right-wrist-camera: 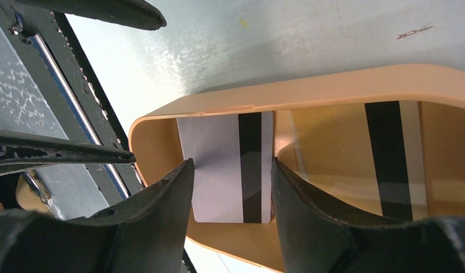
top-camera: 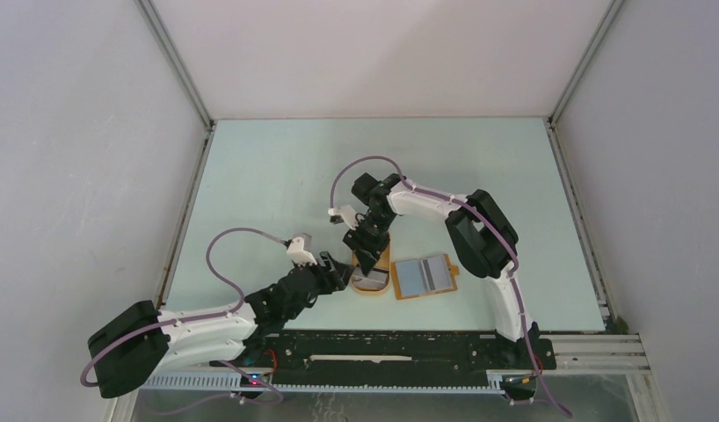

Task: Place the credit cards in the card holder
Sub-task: Pick up the credit card from the storage box.

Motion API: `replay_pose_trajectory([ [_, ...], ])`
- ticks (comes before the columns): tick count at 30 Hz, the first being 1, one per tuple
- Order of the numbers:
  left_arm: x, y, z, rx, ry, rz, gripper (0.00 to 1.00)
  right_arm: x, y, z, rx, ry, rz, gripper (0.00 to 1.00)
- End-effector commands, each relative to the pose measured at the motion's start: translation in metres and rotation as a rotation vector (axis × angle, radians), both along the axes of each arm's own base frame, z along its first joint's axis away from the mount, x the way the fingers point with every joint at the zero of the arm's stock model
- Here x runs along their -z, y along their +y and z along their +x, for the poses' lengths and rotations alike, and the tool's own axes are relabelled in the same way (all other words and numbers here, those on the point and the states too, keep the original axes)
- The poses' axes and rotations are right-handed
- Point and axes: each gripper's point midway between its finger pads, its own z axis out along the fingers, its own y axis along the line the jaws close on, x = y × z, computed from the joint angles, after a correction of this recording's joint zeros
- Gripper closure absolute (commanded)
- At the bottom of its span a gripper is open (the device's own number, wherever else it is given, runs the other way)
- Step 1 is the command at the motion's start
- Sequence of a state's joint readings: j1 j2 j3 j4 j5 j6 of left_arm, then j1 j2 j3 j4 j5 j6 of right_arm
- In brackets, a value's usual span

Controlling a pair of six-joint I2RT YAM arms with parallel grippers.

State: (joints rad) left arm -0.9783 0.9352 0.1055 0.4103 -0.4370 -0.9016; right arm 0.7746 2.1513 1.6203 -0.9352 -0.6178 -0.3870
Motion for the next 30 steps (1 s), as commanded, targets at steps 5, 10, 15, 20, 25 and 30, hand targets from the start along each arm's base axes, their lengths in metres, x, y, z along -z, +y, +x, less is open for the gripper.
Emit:
replay_pose_trajectory([
  [5, -0.004, 0.000, 0.002, -0.014, -0.006, -0.033, 0.31, -0.034, 0.007, 0.003, -0.048, -0.091, 0.057, 0.36],
  [10, -0.004, 0.000, 0.002, -0.014, -0.004, -0.036, 0.32, -0.036, 0.006, 0.006, -0.046, -0.107, 0.055, 0.36],
  [15, -0.005, -0.001, 0.002, -0.011, -0.004, -0.039, 0.32, -0.024, 0.004, 0.005, -0.036, -0.065, 0.036, 0.35],
  [20, -0.005, -0.001, 0.002, -0.009, -0.004, -0.039, 0.32, -0.015, 0.002, 0.003, -0.027, -0.024, 0.025, 0.35],
  [25, -0.005, -0.001, 0.001, -0.008, -0.004, -0.040, 0.32, -0.014, 0.004, -0.004, -0.039, 0.015, 0.040, 0.36],
  [30, -0.005, 0.000, 0.001, -0.009, -0.006, -0.044, 0.32, -0.014, 0.006, -0.010, -0.050, 0.042, 0.045, 0.37],
])
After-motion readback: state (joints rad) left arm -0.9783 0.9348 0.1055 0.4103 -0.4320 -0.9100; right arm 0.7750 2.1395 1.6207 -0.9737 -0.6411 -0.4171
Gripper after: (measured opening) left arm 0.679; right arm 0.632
